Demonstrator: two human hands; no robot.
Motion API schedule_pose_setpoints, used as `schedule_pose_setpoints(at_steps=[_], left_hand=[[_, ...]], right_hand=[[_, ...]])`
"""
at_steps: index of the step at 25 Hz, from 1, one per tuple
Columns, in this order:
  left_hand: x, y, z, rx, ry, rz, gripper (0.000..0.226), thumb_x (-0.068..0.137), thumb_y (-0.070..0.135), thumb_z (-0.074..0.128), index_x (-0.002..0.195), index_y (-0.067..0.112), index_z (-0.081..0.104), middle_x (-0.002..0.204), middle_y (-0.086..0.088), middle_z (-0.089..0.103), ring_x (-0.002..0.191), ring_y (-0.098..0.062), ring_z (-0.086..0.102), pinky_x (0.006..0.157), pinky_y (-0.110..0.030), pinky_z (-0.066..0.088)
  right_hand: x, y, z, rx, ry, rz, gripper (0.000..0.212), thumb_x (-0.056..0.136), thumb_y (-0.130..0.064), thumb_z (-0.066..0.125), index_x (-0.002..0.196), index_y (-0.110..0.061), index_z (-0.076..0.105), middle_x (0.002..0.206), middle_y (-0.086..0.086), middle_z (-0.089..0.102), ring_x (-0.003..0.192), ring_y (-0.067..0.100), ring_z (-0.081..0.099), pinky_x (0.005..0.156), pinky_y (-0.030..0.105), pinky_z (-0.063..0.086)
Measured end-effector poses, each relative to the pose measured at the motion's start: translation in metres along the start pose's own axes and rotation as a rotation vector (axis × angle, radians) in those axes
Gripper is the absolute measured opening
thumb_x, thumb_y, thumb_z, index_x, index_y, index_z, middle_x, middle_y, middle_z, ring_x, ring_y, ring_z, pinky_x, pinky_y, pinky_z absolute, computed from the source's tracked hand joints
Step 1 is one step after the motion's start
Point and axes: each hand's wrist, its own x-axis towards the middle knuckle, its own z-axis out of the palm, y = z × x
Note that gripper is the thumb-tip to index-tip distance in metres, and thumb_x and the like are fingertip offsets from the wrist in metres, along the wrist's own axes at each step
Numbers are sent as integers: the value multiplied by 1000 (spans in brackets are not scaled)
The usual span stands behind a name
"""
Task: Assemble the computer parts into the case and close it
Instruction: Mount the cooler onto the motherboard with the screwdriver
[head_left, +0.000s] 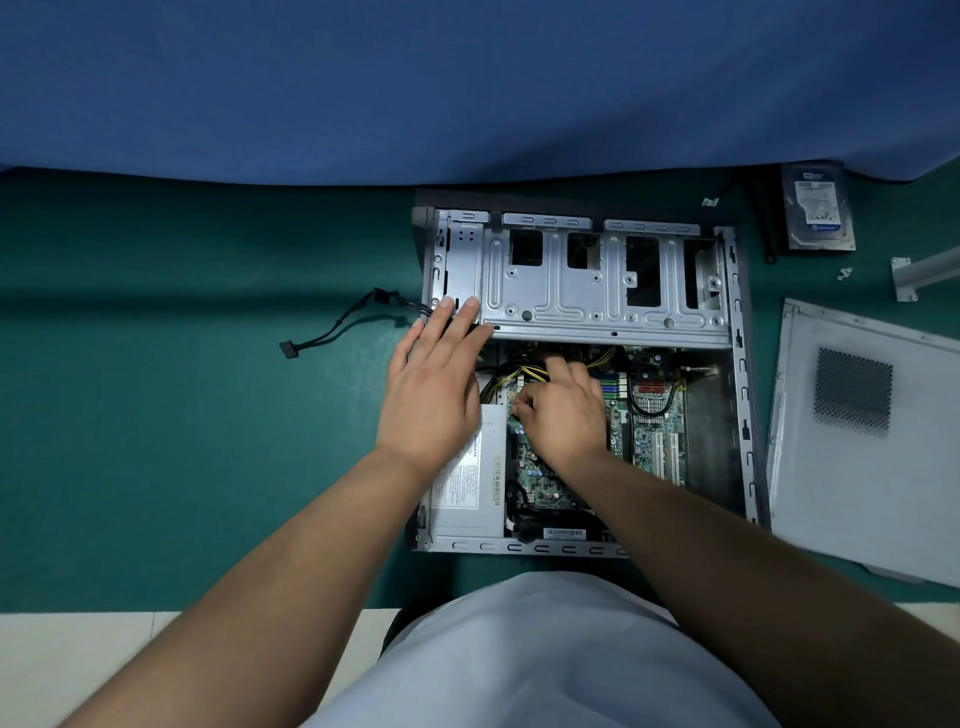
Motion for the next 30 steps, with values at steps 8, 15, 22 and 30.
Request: schedule_pose_setpoints(at_steps=[8,15,22,30], left_hand=[[-1,1,-2,-9,-3,3,60,90,11,53,149,20,49,166,3,33,157,-17,17,128,-36,4],[0,2,-3,-21,-9,-2,60,90,10,55,149,20,50,166,3,33,157,-17,17,128,-36,6],[0,1,-2,-33,-9,-2,61,89,9,57,148,21,50,165,3,34,157,-16,18,128,-41,11],[0,1,-3,-40,-1,-4,60,89,7,57,147,20,52,165,3,35,157,-18,20,128,-40,11]], right_hand=[[-2,2,3,-63,-21,-28,19,98,-40,61,103,-32,77,137,-3,47,127,25,39,103,39,33],[-3,1,3,-86,-20,-27,21,99,-39,59,107,-35,78,140,-2,46,131,26,37,105,40,33],[-4,2,5,-45,2,-23,22,98,-35,58,105,-30,78,140,0,50,129,26,41,103,38,33],[-1,1,7,-60,14,-9,19,97,-35,60,103,-30,78,133,0,52,123,26,43,99,39,34]])
